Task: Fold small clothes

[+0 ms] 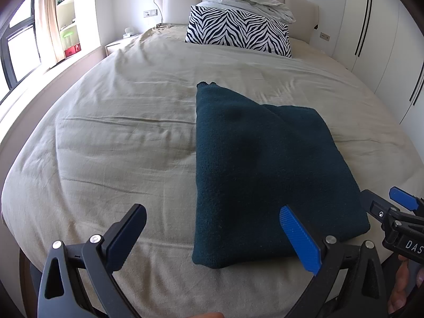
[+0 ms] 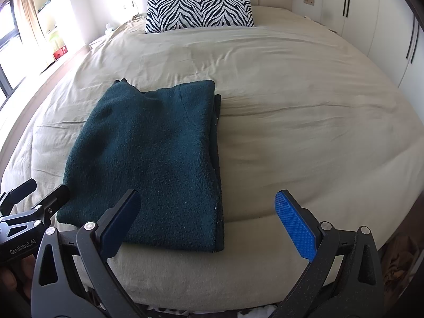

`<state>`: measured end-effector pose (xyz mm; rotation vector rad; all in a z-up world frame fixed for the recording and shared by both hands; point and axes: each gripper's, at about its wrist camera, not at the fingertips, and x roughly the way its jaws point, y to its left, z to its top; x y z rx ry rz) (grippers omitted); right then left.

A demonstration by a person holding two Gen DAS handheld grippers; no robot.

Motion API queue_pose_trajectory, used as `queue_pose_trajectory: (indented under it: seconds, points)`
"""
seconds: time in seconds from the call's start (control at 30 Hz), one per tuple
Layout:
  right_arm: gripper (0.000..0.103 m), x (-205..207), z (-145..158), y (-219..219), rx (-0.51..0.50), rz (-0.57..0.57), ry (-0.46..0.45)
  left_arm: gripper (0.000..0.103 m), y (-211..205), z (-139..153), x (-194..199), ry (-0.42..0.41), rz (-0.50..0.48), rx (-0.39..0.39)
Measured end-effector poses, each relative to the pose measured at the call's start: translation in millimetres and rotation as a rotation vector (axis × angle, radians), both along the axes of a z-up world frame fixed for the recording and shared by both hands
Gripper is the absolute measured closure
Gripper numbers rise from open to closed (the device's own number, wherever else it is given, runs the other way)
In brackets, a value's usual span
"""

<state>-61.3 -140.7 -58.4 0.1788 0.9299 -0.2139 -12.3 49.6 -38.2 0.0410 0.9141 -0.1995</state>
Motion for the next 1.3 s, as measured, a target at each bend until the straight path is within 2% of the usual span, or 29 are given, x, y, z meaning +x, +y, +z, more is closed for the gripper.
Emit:
queue_pose_trajectory:
  seconds: [1.3]
  points:
    - [0.0, -2.5, 0.5, 1.1, 0.001, 0.003, 0.002, 0.0, 1.5, -0.5, -1.6, 0.005, 0.002, 0.005]
